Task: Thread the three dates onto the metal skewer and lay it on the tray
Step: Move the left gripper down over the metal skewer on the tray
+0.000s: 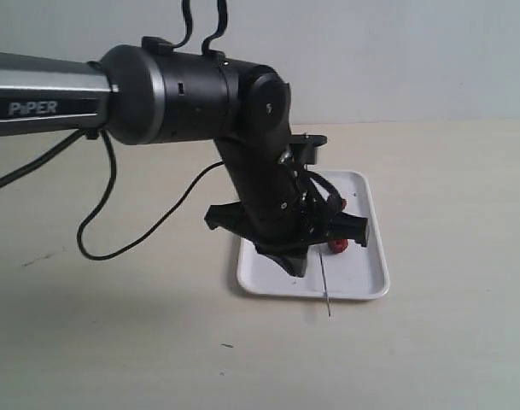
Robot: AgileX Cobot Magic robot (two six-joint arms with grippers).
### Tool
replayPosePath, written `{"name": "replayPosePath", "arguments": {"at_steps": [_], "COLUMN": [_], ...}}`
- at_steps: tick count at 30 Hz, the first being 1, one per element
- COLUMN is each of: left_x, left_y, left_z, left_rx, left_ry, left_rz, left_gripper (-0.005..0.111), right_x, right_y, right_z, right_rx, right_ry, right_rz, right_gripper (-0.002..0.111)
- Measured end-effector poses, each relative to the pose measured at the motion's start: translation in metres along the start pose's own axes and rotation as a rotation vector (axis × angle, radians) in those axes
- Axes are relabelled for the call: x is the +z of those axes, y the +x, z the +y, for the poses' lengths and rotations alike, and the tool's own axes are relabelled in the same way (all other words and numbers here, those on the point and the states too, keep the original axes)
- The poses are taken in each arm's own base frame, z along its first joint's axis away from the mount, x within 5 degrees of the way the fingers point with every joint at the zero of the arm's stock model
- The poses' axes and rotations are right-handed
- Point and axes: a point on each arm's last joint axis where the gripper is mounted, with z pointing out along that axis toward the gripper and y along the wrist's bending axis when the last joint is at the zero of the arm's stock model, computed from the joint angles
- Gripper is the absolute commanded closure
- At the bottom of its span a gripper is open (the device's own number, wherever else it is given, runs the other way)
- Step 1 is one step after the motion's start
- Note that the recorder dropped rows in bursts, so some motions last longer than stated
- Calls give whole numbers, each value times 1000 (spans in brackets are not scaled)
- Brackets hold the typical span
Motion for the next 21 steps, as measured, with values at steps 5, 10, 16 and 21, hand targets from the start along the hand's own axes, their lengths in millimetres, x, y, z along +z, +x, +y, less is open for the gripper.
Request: {"name": "replayPosePath", "arguments": {"at_steps": [5, 10, 16, 21], "left_x": [5, 16, 36, 47], "left_y": [-17, -28, -37, -38], "left_z": [-10, -13, -12, -5], "left_rx": [-9, -23, -8, 5], "left_ry": [18, 24, -5, -71], "left_rz": [1, -8, -3, 4], "left_gripper": [72, 71, 71, 72], "right_x": [0, 0, 0, 0], "right_y": [0, 0, 0, 0], "right_z": [0, 0, 0, 0], "right_rx": [0, 0, 0, 0], "right_ry": [0, 0, 0, 0], "right_rz": [0, 0, 0, 0], "right_gripper": [108, 108, 108, 108]}}
